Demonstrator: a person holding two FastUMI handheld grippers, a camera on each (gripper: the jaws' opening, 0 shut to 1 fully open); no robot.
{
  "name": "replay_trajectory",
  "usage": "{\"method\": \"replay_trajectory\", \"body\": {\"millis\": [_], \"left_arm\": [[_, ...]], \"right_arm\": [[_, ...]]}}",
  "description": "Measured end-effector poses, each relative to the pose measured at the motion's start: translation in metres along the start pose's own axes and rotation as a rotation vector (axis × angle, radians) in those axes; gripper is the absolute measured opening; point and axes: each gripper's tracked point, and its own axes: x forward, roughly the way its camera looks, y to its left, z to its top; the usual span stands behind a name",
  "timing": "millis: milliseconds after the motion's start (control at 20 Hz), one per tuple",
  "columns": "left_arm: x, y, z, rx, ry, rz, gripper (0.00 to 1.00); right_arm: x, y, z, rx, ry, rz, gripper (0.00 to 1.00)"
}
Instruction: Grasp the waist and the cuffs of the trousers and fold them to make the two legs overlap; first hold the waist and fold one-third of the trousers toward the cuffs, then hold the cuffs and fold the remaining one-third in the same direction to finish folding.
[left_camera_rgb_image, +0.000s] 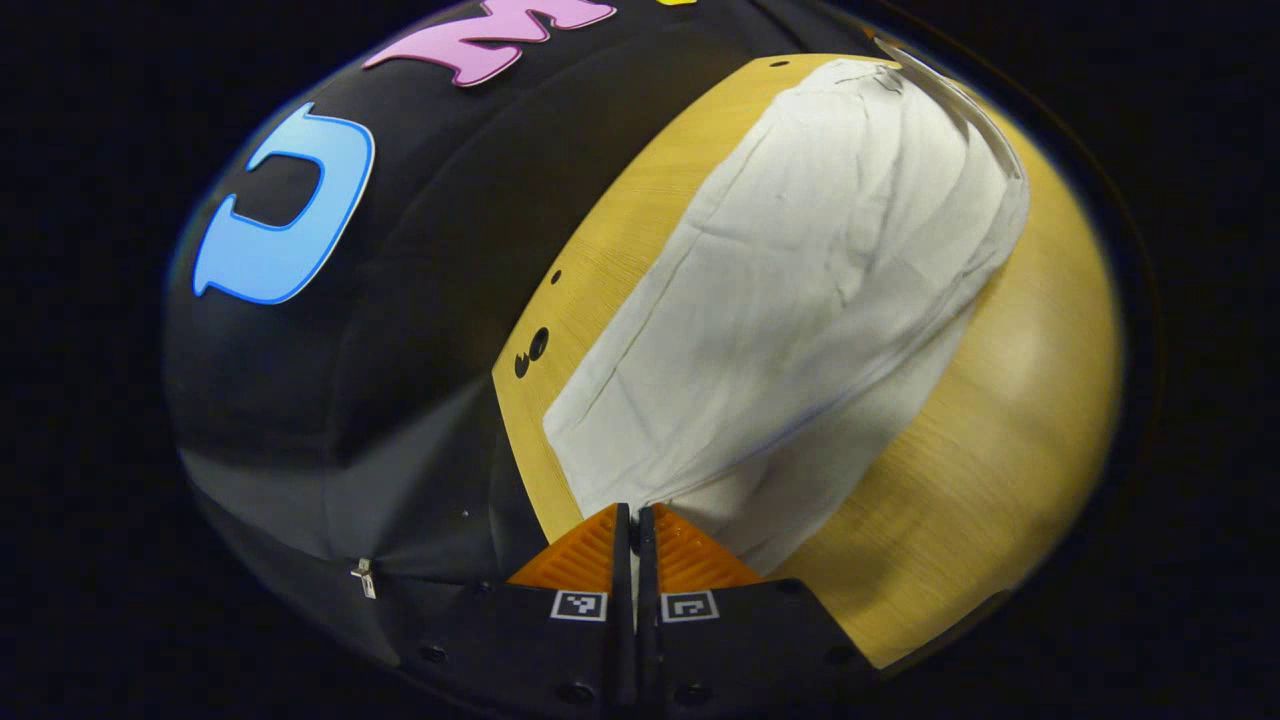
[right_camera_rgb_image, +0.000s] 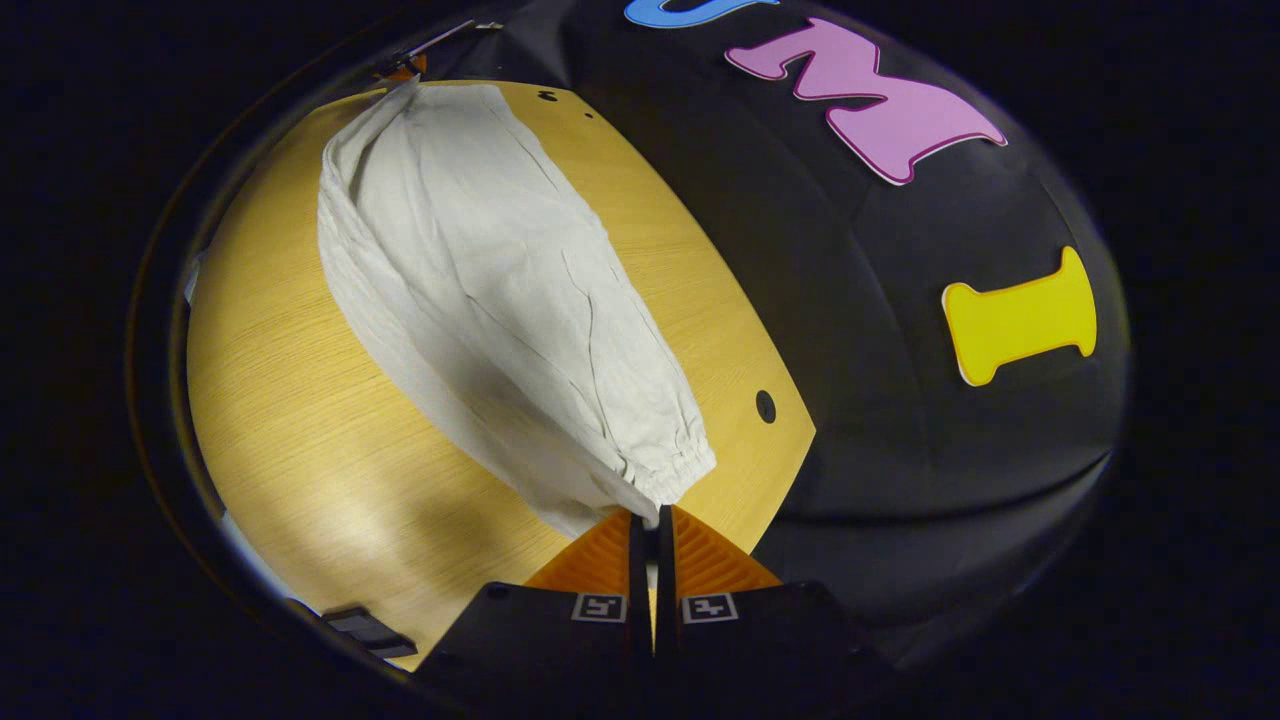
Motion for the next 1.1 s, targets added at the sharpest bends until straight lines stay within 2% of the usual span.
{"method": "replay_trajectory", "body": {"millis": [350, 750, 950, 1050, 1100], "left_arm": [[0.067, 0.036, 0.048, -0.014, -0.056, 0.06, 0.06], [0.152, 0.038, 0.073, 0.023, -0.046, 0.045, 0.05], [0.169, 0.041, 0.085, 0.045, -0.051, 0.046, 0.05], [0.177, 0.033, 0.082, 0.064, -0.026, 0.0, 0.05], [0.183, 0.036, 0.084, 0.077, -0.021, 0.003, 0.05]], "right_arm": [[0.045, -0.031, -0.007, 0.113, 0.084, -0.069, 0.05], [0.106, -0.025, -0.028, 0.222, 0.245, -0.041, 0.05], [0.124, -0.022, -0.035, 0.232, 0.325, -0.023, 0.05], [0.13, -0.021, -0.04, 0.231, 0.34, -0.015, 0.05], [0.132, -0.021, -0.039, 0.22, 0.338, -0.014, 0.06]]}}
